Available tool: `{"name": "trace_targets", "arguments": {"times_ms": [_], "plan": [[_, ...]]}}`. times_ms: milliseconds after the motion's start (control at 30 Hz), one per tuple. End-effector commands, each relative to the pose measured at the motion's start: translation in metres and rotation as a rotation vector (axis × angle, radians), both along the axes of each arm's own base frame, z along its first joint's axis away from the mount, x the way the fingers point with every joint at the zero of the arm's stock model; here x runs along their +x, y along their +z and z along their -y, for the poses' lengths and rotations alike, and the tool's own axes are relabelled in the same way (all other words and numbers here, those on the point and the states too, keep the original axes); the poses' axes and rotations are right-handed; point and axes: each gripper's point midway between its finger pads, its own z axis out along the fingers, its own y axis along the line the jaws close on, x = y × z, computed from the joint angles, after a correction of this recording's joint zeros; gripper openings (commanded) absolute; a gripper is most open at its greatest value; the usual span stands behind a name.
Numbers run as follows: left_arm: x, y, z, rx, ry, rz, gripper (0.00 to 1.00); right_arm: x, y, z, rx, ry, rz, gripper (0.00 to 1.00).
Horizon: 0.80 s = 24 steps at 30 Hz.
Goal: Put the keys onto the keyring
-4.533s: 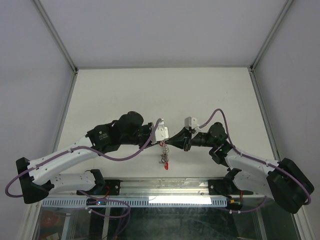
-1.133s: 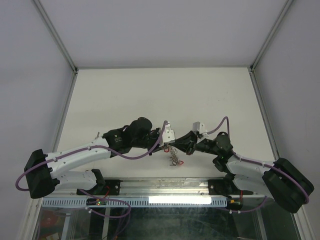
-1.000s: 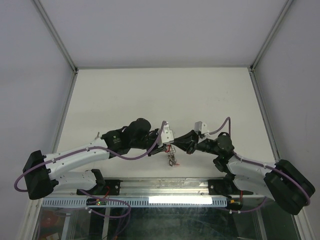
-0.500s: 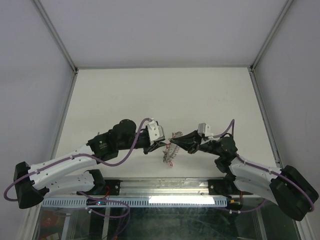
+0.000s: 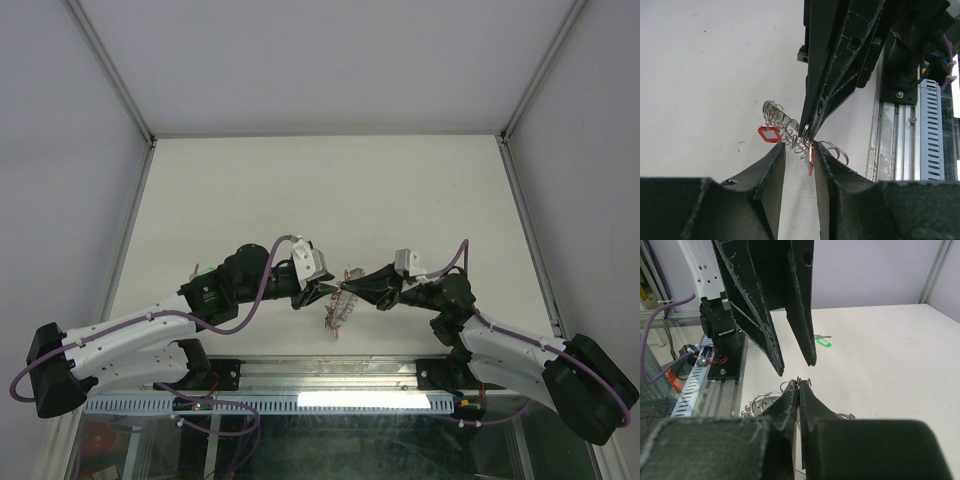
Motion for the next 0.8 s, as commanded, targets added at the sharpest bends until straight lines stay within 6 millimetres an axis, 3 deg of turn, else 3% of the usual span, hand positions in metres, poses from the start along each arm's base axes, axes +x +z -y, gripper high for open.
{"name": "trace_targets", "arguments": {"times_ms": [0, 500, 600, 767], "plan": [[-0.002, 0.022, 0.009, -0.091, -0.018, 0.025, 0.28, -0.006, 0.040, 0.000, 0.085, 0.026, 0.124, 0.00], [-0.028, 0.015, 0.015, -0.049, -0.189, 0.004, 0.18, -0.018, 0.045, 0.002, 0.086, 0.079, 0.132, 0.00], [-0.022, 0.013, 0.011, -0.042, -0.141, 0.009, 0.18, -0.018, 0.044, 0.003, 0.084, 0.077, 0.125, 0.00], [0.008, 0.010, -0.005, -0.032, 0.055, 0.054, 0.19, -0.023, 0.046, 0.003, 0.077, 0.108, 0.115, 0.00]]}}
